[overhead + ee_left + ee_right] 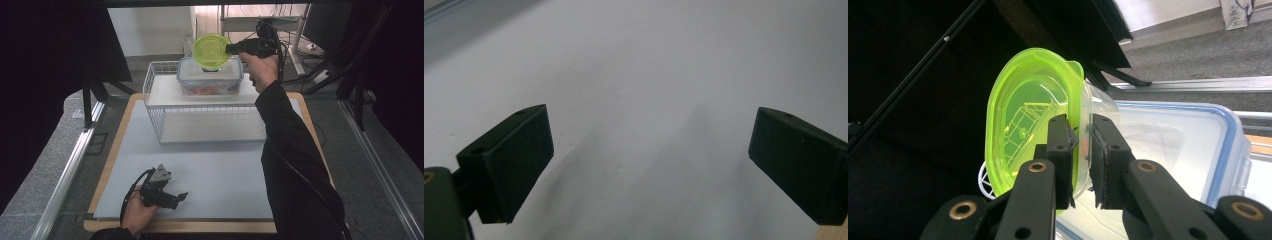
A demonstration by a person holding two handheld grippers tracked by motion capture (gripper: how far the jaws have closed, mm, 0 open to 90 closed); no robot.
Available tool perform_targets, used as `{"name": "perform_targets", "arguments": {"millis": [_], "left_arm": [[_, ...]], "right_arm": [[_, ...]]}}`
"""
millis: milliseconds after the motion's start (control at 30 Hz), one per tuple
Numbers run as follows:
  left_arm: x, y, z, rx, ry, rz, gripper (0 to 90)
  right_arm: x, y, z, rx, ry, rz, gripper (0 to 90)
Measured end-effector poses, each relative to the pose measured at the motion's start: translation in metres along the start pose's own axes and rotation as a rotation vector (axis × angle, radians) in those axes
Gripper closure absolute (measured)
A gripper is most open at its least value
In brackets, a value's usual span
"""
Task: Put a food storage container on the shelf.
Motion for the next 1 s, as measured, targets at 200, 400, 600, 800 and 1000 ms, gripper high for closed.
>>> {"name": "perform_targets", "arguments": {"millis": [200,400,600,800,1000], "left_arm": [[0.0,0.0,0.001,0.004,-0.003,-0.002,3.9],[0.0,0.0,0.002,0.013,-0.007,-0.001,4.0],[0.0,-0.001,0.004,0.024,-0.009,-0.001,3.9],[0.0,-0.001,0.004,0.031,-0.011,-0.001,3.9],[0.0,-0.001,0.005,0.034,-0.012,-0.001,3.9]], "right_arm": [[0.0,0.0,0.002,-0.013,-0.008,0.002,74.3],[0.0,0.0,0.003,-0.017,-0.015,-0.001,73.8],[0.001,-0.001,0.004,-0.017,-0.014,-0.002,69.3],[0.004,-0.004,0.008,-0.003,-0.001,-0.006,67.8],[0.009,-0.006,0.011,-0.004,-0.012,-0.015,63.2]]}}
Point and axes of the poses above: each handheld gripper's, and its own axes: z roughly forward along the jaws, y roughly out of its top, x roughly to its left, the point moved 1 cm from there along z, roughly forward along the jaws, and after that the axes turned 15 degrees about -y, right-handed, at the moved point
